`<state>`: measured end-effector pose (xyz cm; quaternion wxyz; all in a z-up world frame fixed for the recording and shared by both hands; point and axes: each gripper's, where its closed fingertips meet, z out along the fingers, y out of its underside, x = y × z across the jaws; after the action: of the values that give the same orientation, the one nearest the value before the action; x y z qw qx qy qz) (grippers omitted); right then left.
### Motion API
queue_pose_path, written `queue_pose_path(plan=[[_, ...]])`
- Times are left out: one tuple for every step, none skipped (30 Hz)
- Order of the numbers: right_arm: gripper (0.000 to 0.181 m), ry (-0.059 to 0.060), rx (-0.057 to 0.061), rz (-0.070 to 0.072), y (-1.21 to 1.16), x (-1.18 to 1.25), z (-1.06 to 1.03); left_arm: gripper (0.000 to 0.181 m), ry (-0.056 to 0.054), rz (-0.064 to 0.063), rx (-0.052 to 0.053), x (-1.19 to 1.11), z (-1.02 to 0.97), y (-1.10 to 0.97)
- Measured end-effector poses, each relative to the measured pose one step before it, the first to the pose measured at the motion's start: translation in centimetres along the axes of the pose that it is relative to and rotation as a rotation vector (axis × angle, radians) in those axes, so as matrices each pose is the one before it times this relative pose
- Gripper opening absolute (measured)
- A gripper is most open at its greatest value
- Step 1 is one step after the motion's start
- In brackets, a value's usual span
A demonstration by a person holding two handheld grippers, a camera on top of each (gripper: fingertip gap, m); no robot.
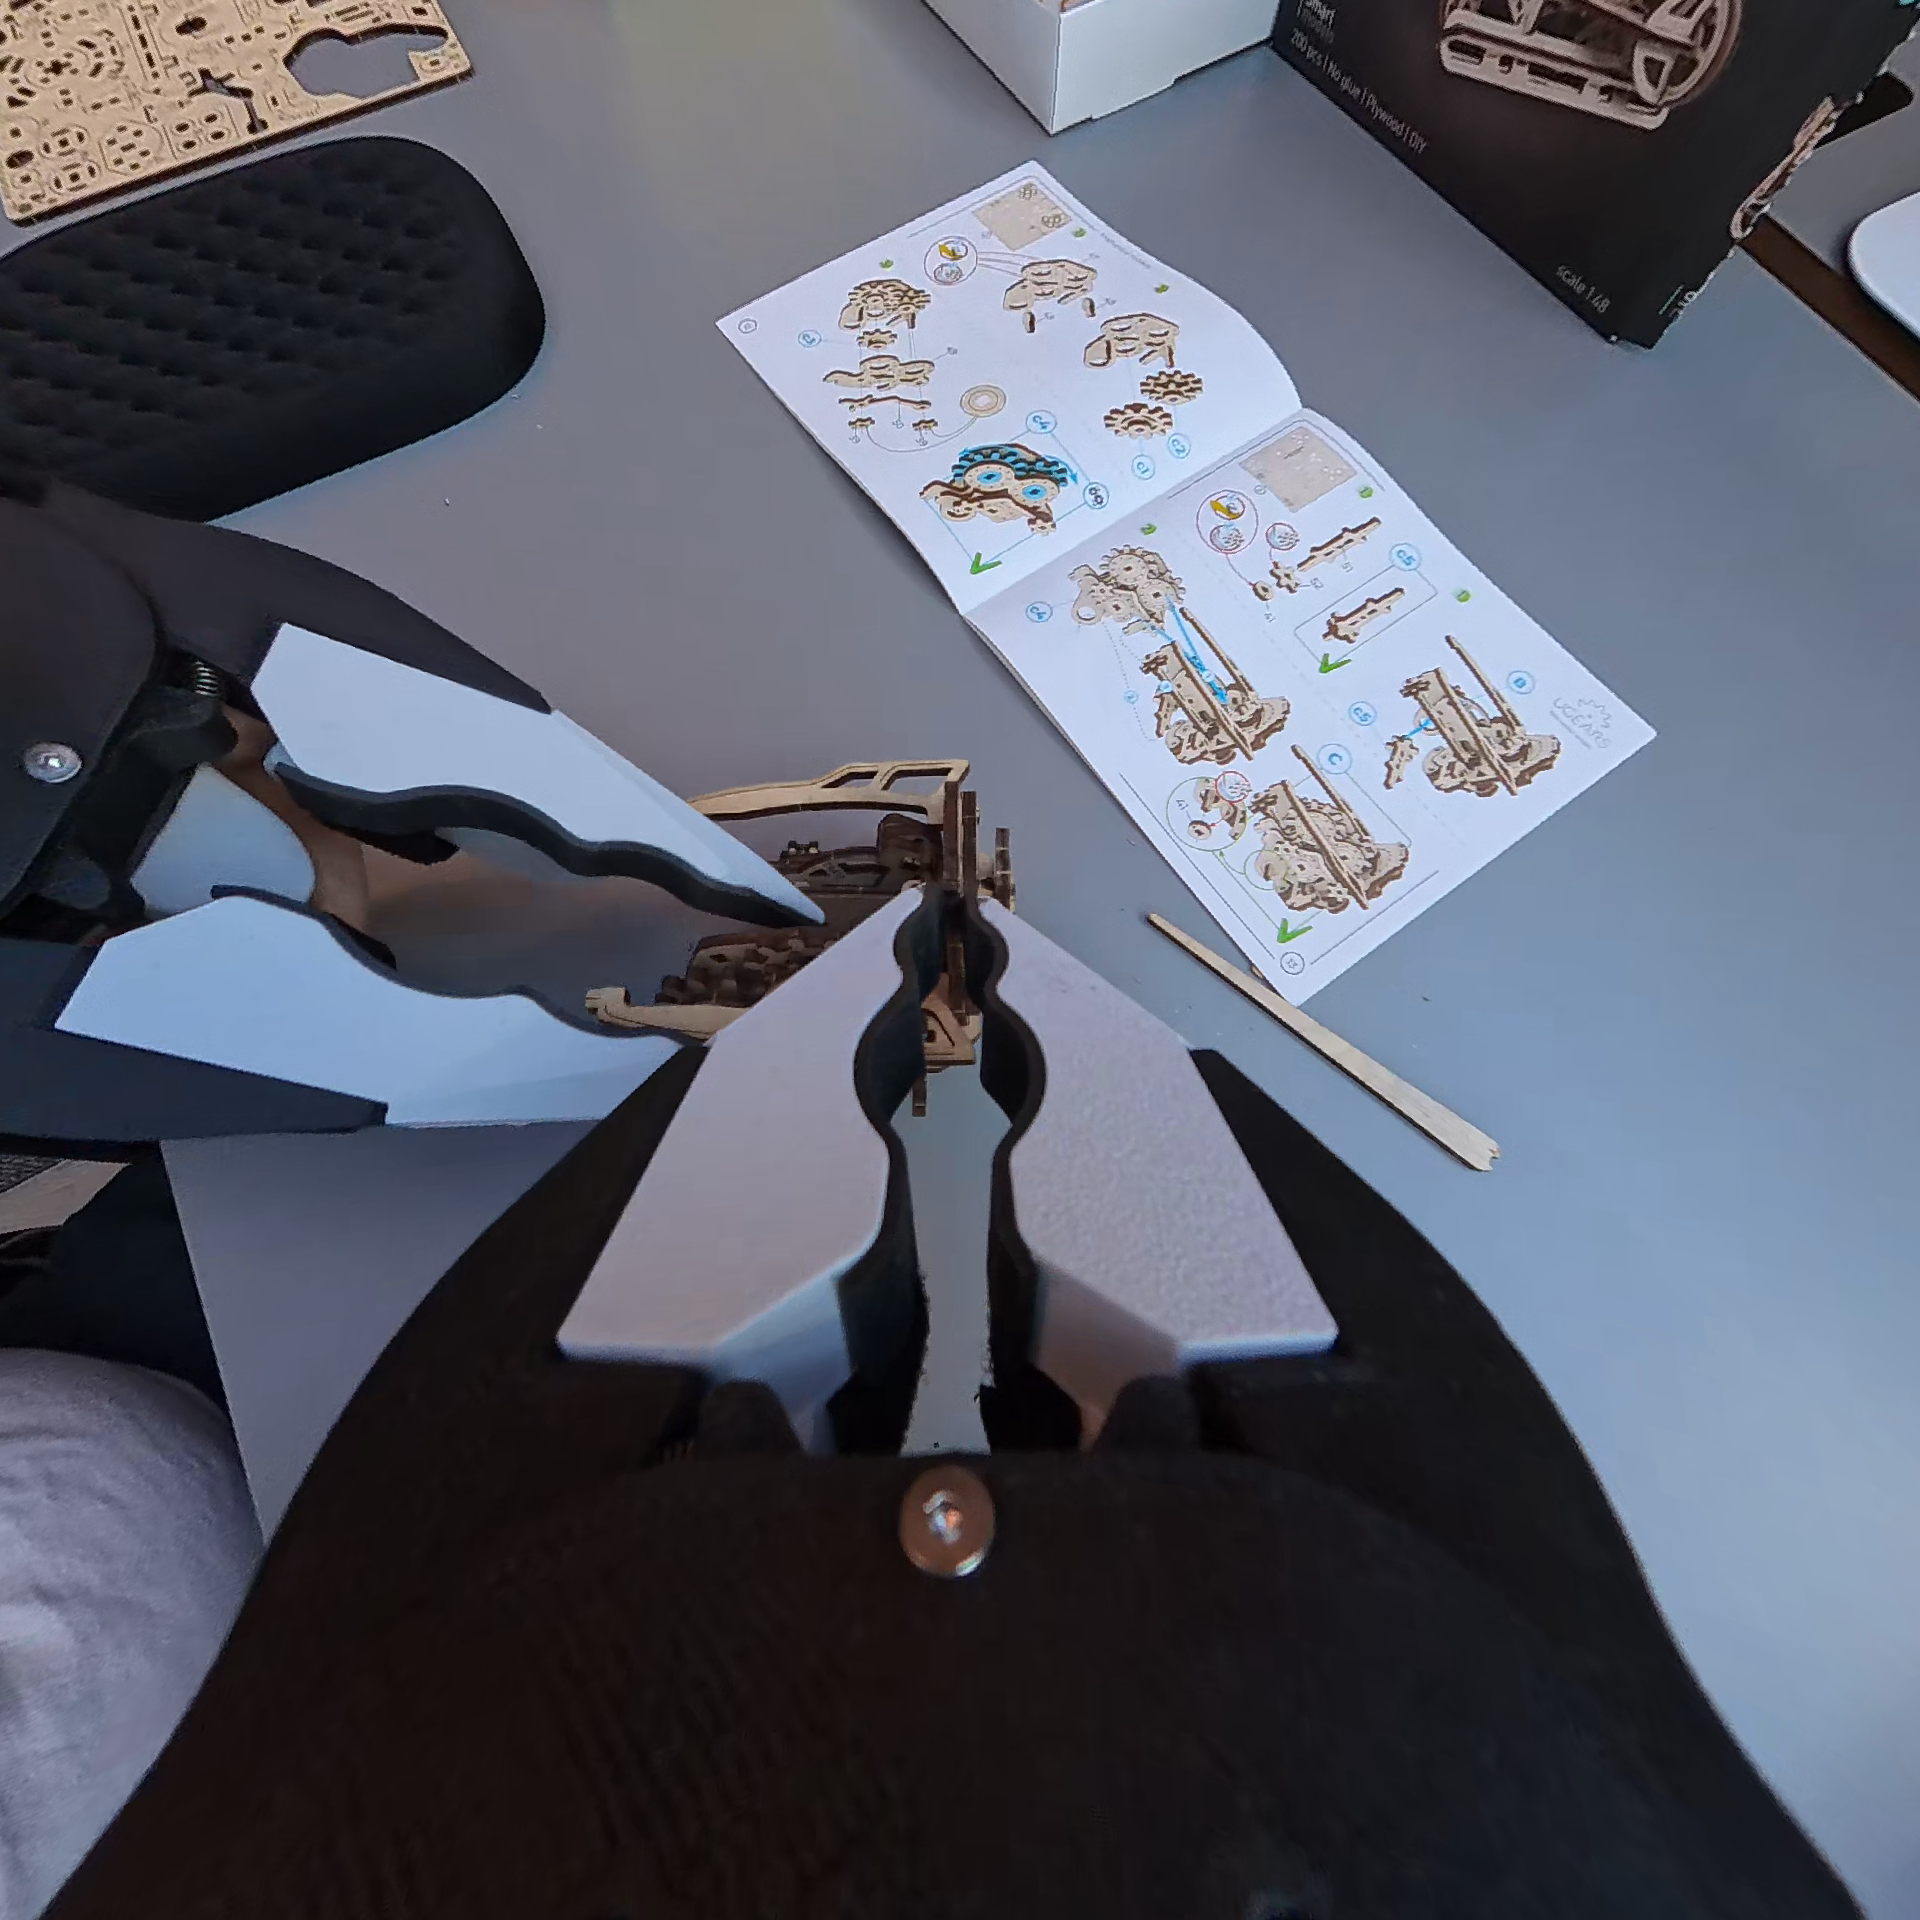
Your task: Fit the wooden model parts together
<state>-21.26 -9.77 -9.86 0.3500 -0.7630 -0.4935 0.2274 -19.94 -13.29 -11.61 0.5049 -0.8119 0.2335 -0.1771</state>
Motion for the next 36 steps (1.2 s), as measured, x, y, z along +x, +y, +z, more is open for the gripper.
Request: queue_pose_path(plan=[[0.0, -0.0005, -0.003, 0.0025, -0.002, 0.004, 0.015, 0.027, 0.0047, -0.0074, 0.0034, -0.011, -0.022, 0.0], [0.0, -0.0021, -0.0013, 0.0028, -0.011, -0.025, 0.024, 0.025, 0.0058, -0.0044, 0.002, 0.003, -0.018, -0.01], [0.0, -0.0019, 0.0003, 0.003, -0.04, -0.024, 0.028, 0.022, 0.0085, -0.0043, 0.0017, 0.044, -0.012, -0.021], [0.0, 0.0004, -0.0037, 0.001, 0.006, 0.033, 0.027, 0.021, 0.0061, -0.0053, -0.0009, 0.009, -0.004, 0.002], [0.001, -0.0009, -0.005, 0.0005, 0.012, 0.006, 0.045, 0.021, 0.003, -0.0027, -0.0029, -0.042, 0.004, 0.031], [0.0, -0.0033, -0.0023, 0.0036, -0.015, -0.016, 0.036, 0.021, 0.0002, -0.001, -0.0024, -0.084, -0.024, 0.028], [0.001, -0.004, -0.0026, 0.003, -0.011, -0.022, 0.033, 0.021, 0.0005, -0.002, -0.0007, -0.075, -0.029, 0.001], [0.003, -0.0061, 0.0002, -0.0002, -0.05, -0.073, 0.024, 0.021, 0.0027, -0.0043, 0.0001, -0.064, -0.026, -0.013], [0.008, -0.0085, 0.001, 0.0026, -0.043, -0.091, 0.037, 0.021, 0.0061, -0.0065, 0.0001, -0.049, -0.027, -0.019], [0.014, -0.0112, 0.0035, 0.0018, -0.087, -0.142, 0.035, 0.02, 0.0086, -0.0086, 0.0002, -0.057, -0.034, -0.026], [0.017, -0.0074, 0.0031, -0.0013, -0.06, -0.07, -0.007, 0.02, 0.0075, -0.009, 0.0005, -0.118, -0.04, -0.046], [0.018, -0.0031, 0.003, -0.0077, -0.034, 0.001, -0.048, 0.02, 0.0053, -0.0076, -0.0009, -0.18, -0.055, -0.031], [0.022, 0.0077, 0.0038, -0.014, -0.035, 0.193, -0.134, 0.02, 0.0037, -0.0049, -0.0031, -0.221, -0.072, -0.001], [0.026, 0.0108, 0.0092, -0.0171, -0.088, 0.303, -0.265, 0.02, 0.0024, -0.0027, -0.0035, -0.254, -0.098, -0.009], [0.031, -0.0105, 0.0198, -0.0188, -0.262, 0.048, -0.379, 0.02, 0.0036, -0.0018, -0.0036, -0.252, -0.084, 0.006], [0.036, -0.0093, 0.0236, -0.0098, -0.265, 0.132, -0.475, 0.02, 0.0102, -0.0031, -0.0053, -0.192, -0.094, 0.02], [0.04, -0.0056, 0.0251, -0.0087, -0.286, 0.273, -0.518, 0.019, 0.0202, -0.0074, -0.0071, -0.085, -0.066, 0.02], [0.045, -0.0276, 0.034, -0.0295, -0.387, -0.031, -0.467, 0.019, 0.0259, -0.0123, -0.0068, -0.061, -0.077, -0.005], [0.05, -0.0452, 0.0329, -0.0466, -0.261, -0.342, -0.37, 0.019, 0.0282, -0.0197, -0.0061, -0.108, -0.087, -0.041], [0.055, -0.0424, 0.0205, -0.052, 0.042, -0.361, -0.266, 0.019, 0.0287, -0.0238, -0.0069, -0.136, -0.119, -0.092], [0.059, -0.023, 0.005, -0.0559, 0.364, -0.146, -0.179, 0.019, 0.0297, -0.0187, -0.0121, -0.141, -0.133, -0.053], [0.064, -0.016, 0.0038, -0.0718, 0.486, -0.175, -0.136, 0.019, 0.0301, -0.0153, -0.0163, -0.142, -0.129, -0.032], [0.066, -0.013, 0.0146, -0.0849, 0.394, -0.331, -0.131, 0.019, 0.0293, -0.0186, -0.0138, -0.167, -0.152, -0.083], [0.067, -0.0069, 0.0243, -0.0891, 0.209, -0.415, -0.124, 0.019, 0.03, -0.0159, -0.0195, -0.124, -0.137, -0.029], [0.067, -0.0047, 0.0266, -0.0873, 0.053, -0.517, -0.062, 0.018, 0.032, -0.0109, -0.0254, -0.064, -0.112, 0.056], [0.067, 0.0041, 0.0185, -0.0804, 0.002, -0.425, 0.043, 0.018, 0.0287, -0.0111, -0.0214, -0.103, -0.117, -0.036], [0.069, 0.007, 0.0026, -0.0759, 0.136, -0.356, 0.217, 0.019, 0.0273, -0.0123, -0.0205, -0.094, -0.093, -0.047], [0.075, 0.0134, -0.0175, -0.0665, 0.299, -0.186, 0.368, 0.019, 0.0273, -0.0101, -0.0275, -0.035, -0.072, 0.027], [0.079, 0.0068, -0.0182, -0.0566, 0.255, -0.174, 0.472, 0.018, 0.0224, -0.0048, -0.0264, -0.076, -0.076, -0.029], [0.081, 0.0002, -0.0105, -0.0492, 0.097, -0.215, 0.498, 0.018, 0.017, -0.0044, -0.0209, -0.086, -0.1, -0.158], [0.081, 0.0037, 0.0005, -0.0445, -0.108, -0.115, 0.476, 0.018, 0.0143, -0.004, -0.0229, -0.079, -0.063, -0.133], [0.083, 0.0056, 0.0024, -0.046, -0.135, -0.023, 0.464, 0.018, 0.0143, 0.0001, -0.0303, -0.039, -0.003, -0.022], [0.084, 0.0038, -0.0114, -0.0487, 0.089, 0.019, 0.469, 0.018, 0.0118, 0.0033, -0.0265, -0.028, 0.026, -0.071], [0.083, 0.0138, -0.0155, -0.0472, 0.136, 0.221, 0.433, 0.018, 0.009, 0.0023, -0.0224, -0.035, 0.047, -0.102], [0.083, 0.0064, -0.0055, -0.0429, 0.053, 0.126, 0.423, 0.018, 0.0081, 0.0012, -0.0229, -0.015, 0.052, -0.063], [0.082, -0.0113, -0.0084, -0.029, 0.182, -0.084, 0.417, 0.018, 0.0069, -0.0004, -0.0194, -0.017, 0.051, -0.083]])
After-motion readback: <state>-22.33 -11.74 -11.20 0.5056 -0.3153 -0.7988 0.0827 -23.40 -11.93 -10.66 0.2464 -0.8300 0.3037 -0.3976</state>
